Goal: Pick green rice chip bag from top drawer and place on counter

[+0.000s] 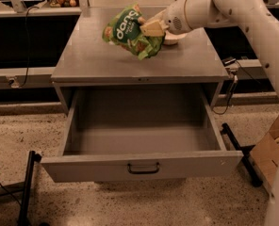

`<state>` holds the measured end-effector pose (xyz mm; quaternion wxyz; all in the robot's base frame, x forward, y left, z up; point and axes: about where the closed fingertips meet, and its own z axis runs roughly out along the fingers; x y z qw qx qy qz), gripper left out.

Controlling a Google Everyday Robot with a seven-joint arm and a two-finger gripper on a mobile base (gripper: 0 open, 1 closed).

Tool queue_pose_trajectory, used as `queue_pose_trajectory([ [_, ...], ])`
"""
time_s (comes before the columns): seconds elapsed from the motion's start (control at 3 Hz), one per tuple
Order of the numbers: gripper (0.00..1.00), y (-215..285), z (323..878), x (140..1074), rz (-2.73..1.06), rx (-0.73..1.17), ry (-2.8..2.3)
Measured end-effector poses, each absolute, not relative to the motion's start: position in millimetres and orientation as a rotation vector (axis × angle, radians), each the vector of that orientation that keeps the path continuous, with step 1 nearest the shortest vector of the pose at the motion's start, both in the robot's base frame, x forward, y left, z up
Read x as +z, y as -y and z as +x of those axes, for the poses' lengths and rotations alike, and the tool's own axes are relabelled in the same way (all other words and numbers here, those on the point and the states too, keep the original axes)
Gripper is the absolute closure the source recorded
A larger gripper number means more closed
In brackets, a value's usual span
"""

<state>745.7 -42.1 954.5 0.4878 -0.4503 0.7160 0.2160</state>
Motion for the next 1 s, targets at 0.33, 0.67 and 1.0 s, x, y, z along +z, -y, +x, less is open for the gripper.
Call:
queue_pose_trajectory([
  [0.33, 0.81, 23, 766, 944, -1.034, 0.572, -1.783],
  [0.67, 0.58, -9, 781, 919, -0.999, 0.644, -1.851],
  [1.0, 0.34, -12, 780, 918, -1.0, 0.65, -1.852],
])
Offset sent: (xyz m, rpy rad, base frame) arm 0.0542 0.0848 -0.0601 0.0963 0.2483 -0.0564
